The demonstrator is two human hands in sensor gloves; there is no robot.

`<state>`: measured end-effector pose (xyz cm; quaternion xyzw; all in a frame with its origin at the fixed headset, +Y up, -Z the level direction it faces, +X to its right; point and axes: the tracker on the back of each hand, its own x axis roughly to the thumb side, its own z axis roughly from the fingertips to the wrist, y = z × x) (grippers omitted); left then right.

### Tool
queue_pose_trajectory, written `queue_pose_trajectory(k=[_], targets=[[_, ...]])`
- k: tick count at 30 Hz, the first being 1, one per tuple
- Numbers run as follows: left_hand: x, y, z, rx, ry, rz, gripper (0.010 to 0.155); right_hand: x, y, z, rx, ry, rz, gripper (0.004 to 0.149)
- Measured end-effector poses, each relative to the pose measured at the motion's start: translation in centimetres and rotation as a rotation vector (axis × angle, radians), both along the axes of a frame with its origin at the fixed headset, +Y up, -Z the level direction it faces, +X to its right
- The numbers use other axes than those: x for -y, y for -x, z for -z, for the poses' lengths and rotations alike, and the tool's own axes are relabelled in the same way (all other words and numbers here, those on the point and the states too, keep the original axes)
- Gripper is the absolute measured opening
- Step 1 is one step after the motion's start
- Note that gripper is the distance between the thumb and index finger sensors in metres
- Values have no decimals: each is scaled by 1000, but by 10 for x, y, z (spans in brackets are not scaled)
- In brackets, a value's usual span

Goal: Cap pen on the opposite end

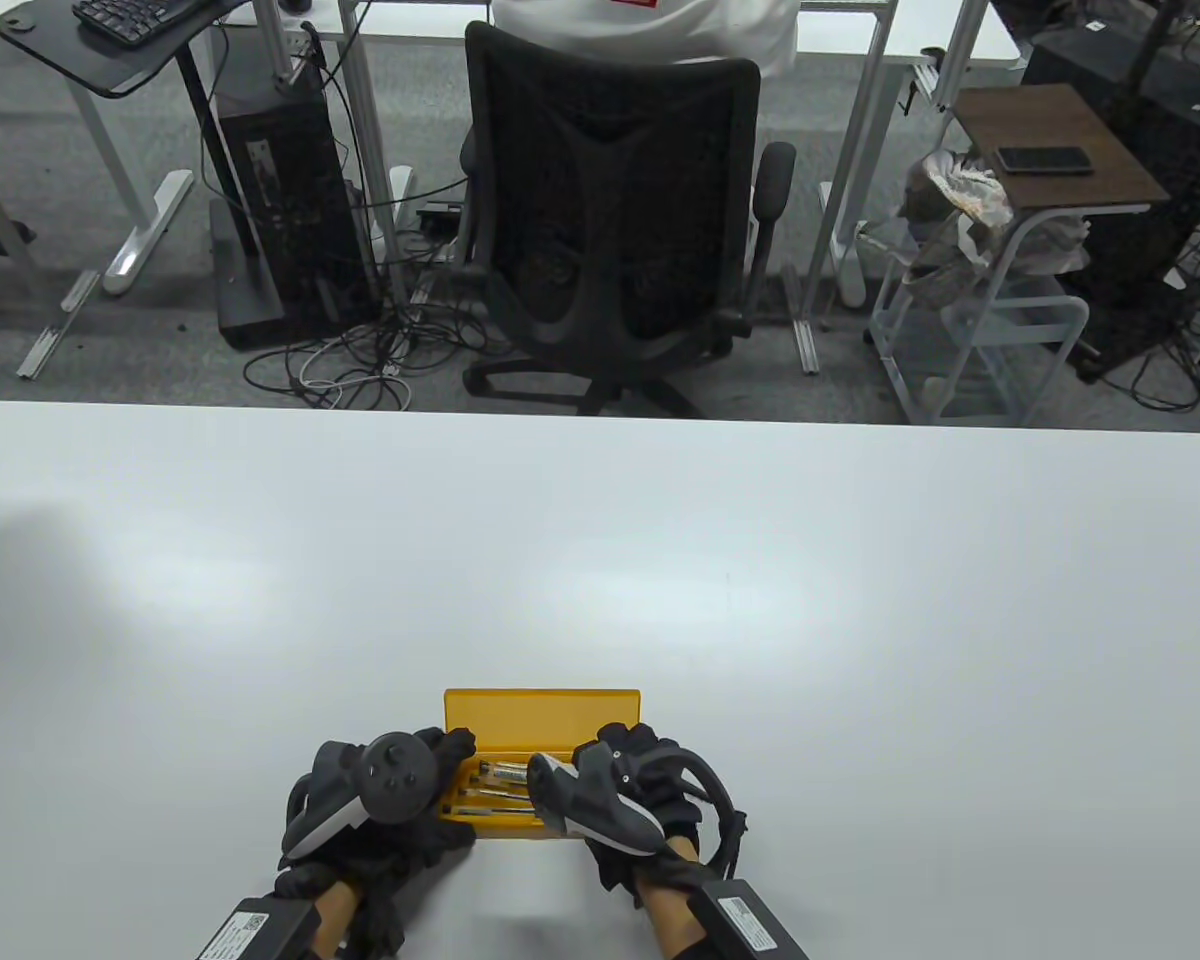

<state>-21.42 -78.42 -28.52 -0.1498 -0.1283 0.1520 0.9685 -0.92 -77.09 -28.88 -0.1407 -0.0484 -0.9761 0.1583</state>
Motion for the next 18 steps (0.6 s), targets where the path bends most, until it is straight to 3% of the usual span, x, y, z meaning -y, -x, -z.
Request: queue_pose_trajectory(k=[3, 6, 10, 15, 18], targets=[[0, 0, 0, -4, 1, -1, 90, -4, -6, 0, 26, 7, 78, 45], [0, 1, 0, -7, 5, -4, 90, -21, -19, 0, 58, -36, 128, 45], [-4, 3, -1, 3, -10, -9, 88, -45, -41, -3, 125, -42, 372, 45], [-48, 21, -12, -10, 26, 16, 79, -76, -65, -10, 172, 41, 802, 45], [-70, 28, -21, -88, -103, -205, 66, -77, -59, -14, 158, 143, 871, 45]])
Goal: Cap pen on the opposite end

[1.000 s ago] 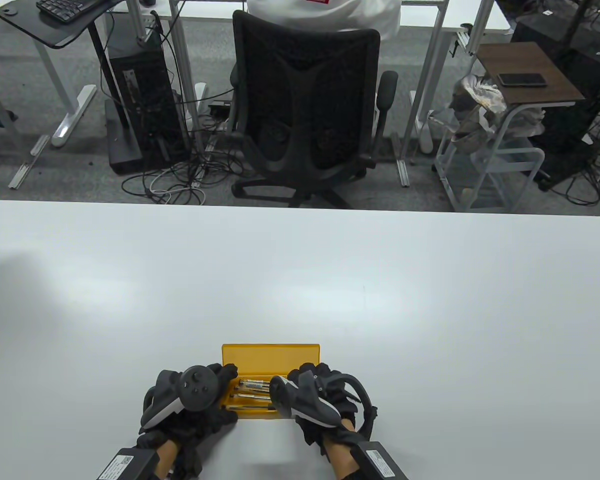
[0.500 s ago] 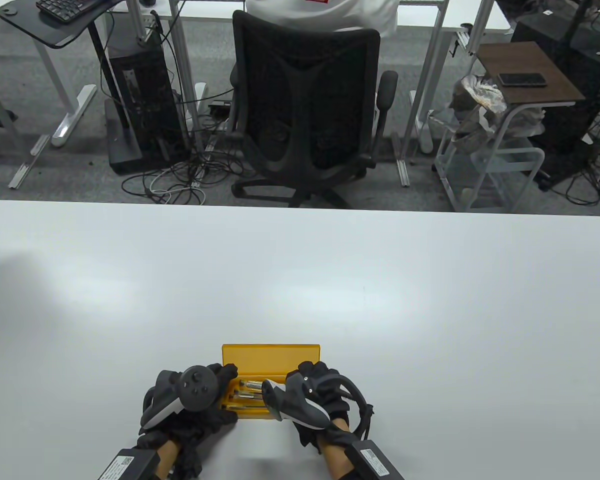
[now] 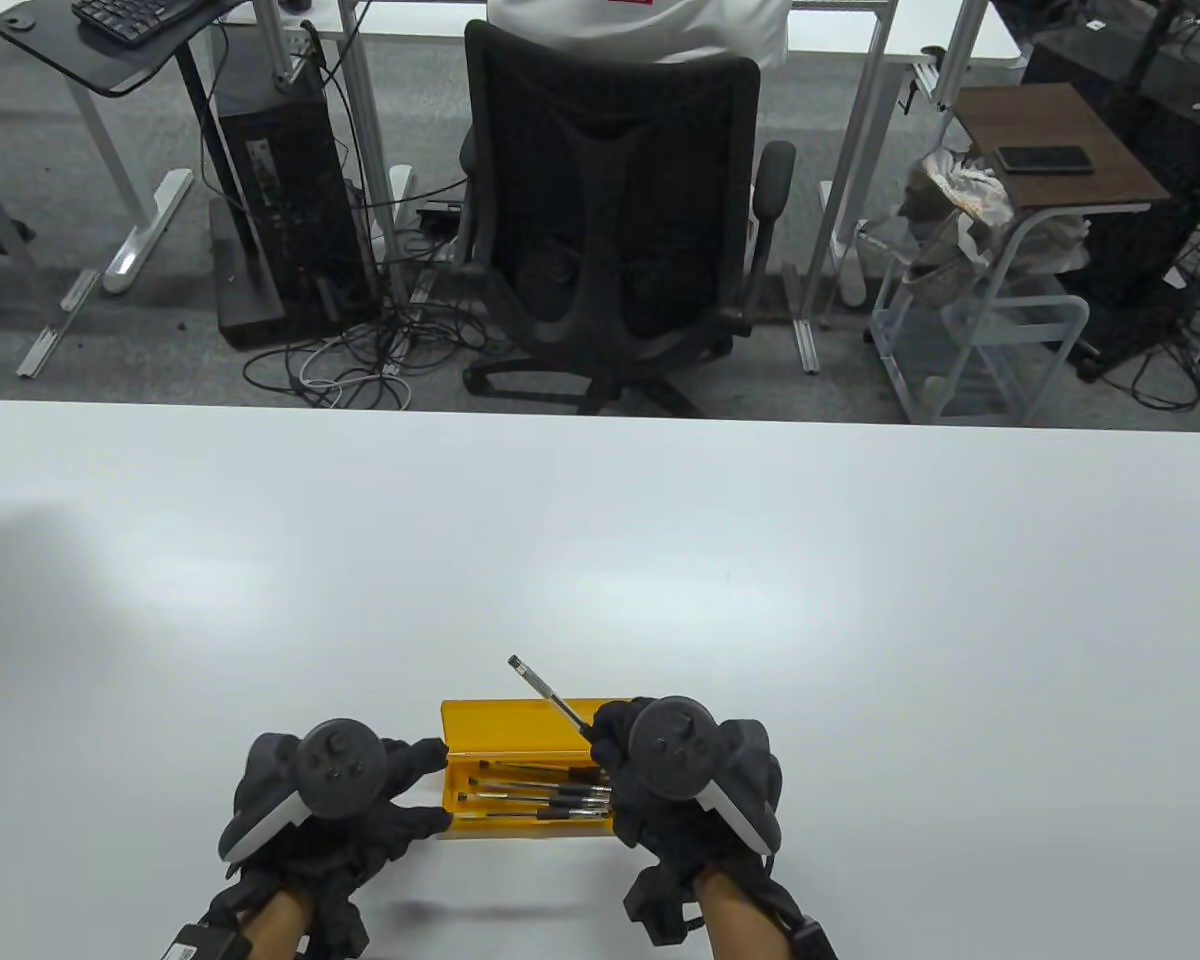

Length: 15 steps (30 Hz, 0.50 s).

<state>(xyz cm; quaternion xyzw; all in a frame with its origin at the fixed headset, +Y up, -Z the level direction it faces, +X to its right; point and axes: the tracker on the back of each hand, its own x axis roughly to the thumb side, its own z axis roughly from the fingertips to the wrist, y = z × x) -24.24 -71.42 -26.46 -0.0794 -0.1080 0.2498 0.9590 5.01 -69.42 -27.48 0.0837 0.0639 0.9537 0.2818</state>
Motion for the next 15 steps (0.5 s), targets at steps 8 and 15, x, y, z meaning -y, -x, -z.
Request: queue_pose_trajectory(k=[8, 15], targets=[[22, -19, -10, -56, 198, -893, 70, 15, 30, -6, -183, 188, 124, 45], [27, -20, -11, -98, 163, -878, 50, 25, 35, -7, -224, 259, 185, 46]])
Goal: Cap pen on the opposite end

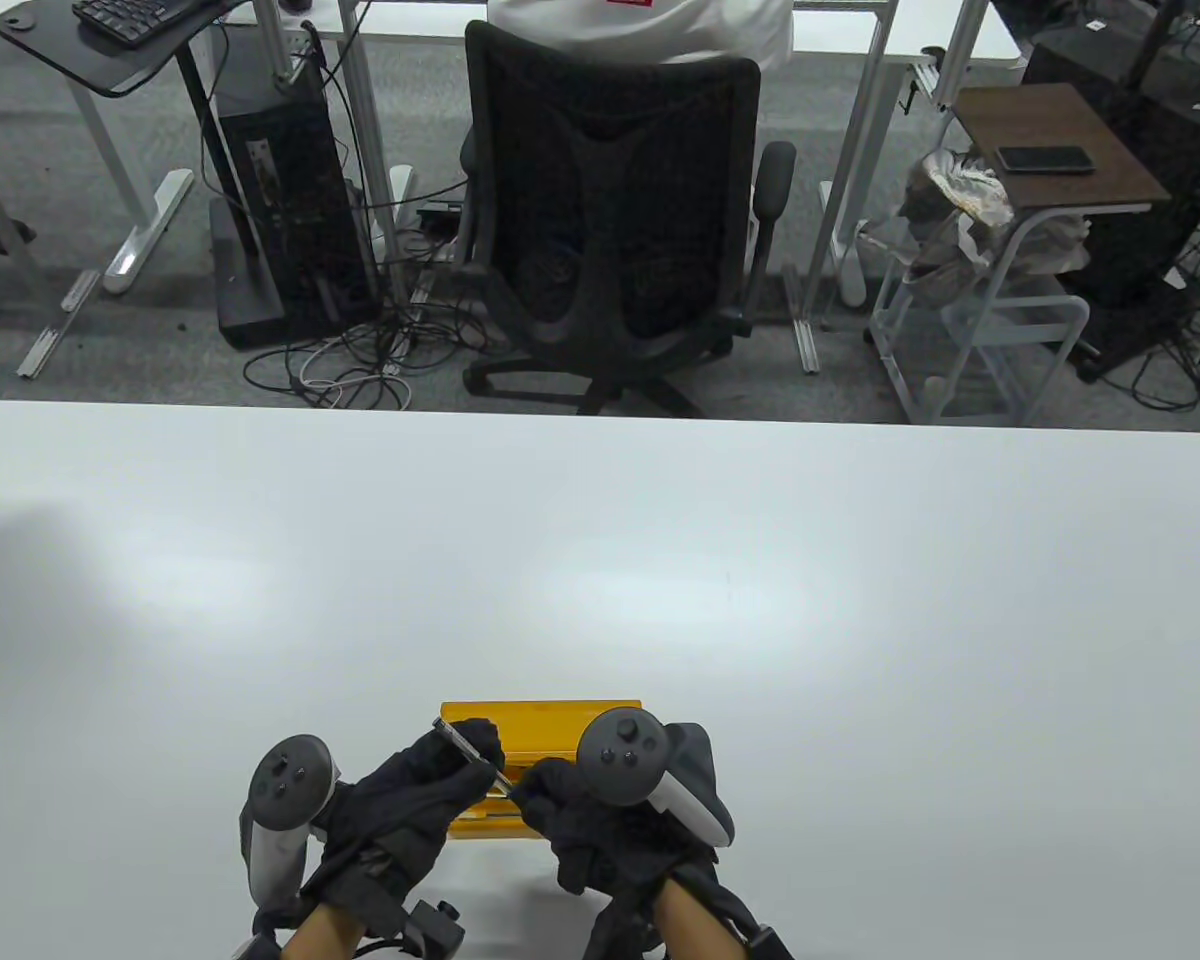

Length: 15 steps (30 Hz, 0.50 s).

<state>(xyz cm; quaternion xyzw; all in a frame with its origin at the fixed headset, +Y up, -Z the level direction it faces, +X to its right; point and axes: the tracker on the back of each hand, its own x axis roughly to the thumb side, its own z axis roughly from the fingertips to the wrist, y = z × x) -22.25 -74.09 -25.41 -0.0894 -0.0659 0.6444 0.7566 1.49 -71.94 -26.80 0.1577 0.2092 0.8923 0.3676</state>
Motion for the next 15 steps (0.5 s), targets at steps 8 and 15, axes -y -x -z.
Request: queue_pose_trajectory(k=[8, 15], targets=[[-12, 7, -2, -5, -97, -51, 50, -9, -1, -4, 150, -74, 122, 48], [-26, 3, -4, -99, -181, 15, 54, -13, 2, -9, 138, -84, 121, 47]])
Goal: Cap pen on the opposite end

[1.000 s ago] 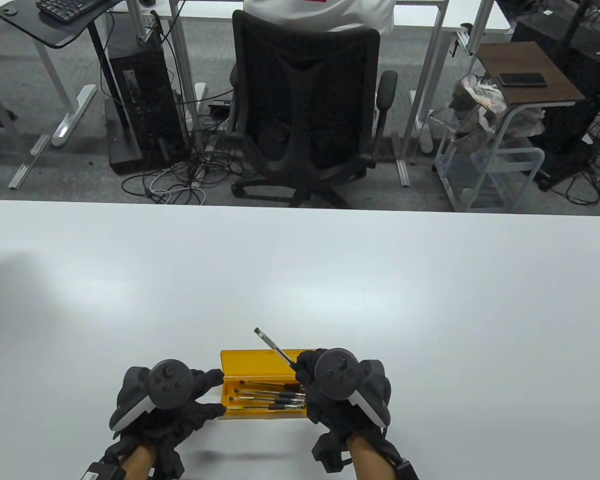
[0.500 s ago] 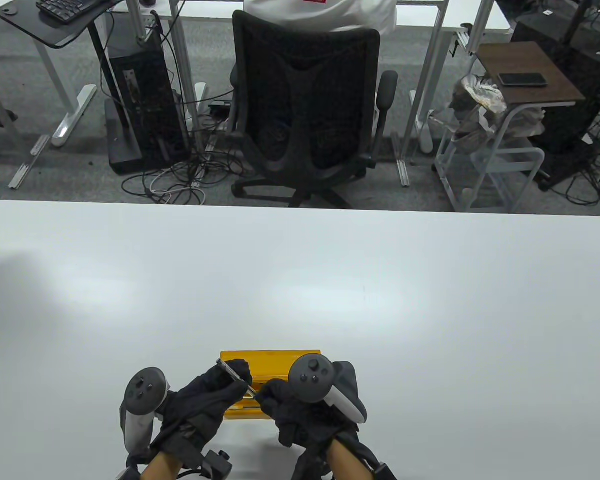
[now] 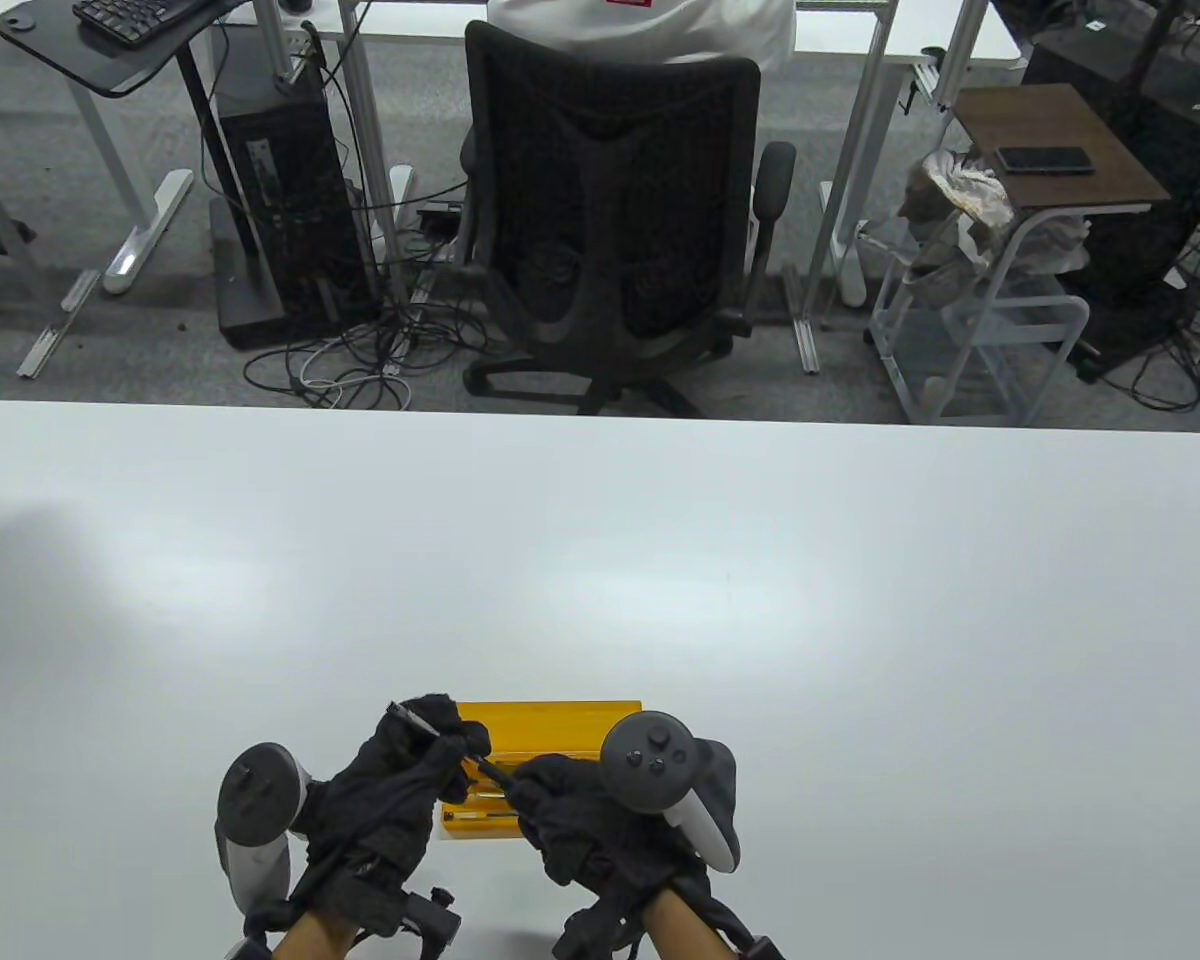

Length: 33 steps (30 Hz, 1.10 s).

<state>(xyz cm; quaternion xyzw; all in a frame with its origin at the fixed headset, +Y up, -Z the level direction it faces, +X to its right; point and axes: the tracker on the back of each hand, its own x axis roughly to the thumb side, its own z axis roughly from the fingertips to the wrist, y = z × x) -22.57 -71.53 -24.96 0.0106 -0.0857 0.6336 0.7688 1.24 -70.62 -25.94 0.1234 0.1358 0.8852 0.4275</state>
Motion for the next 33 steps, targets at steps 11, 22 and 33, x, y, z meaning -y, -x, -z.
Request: queue_pose_trajectory(k=[11, 22, 33], targets=[[-7, 50, 8, -330, -59, 38, 54, -21, -25, 3, 95, -236, -316, 46], [-14, 46, 2, -194, -205, 309, 55, -7, -57, 12, 252, -225, -326, 46], [-22, 27, -4, -84, -375, 705, 52, -6, -48, 9, 198, -246, -278, 45]])
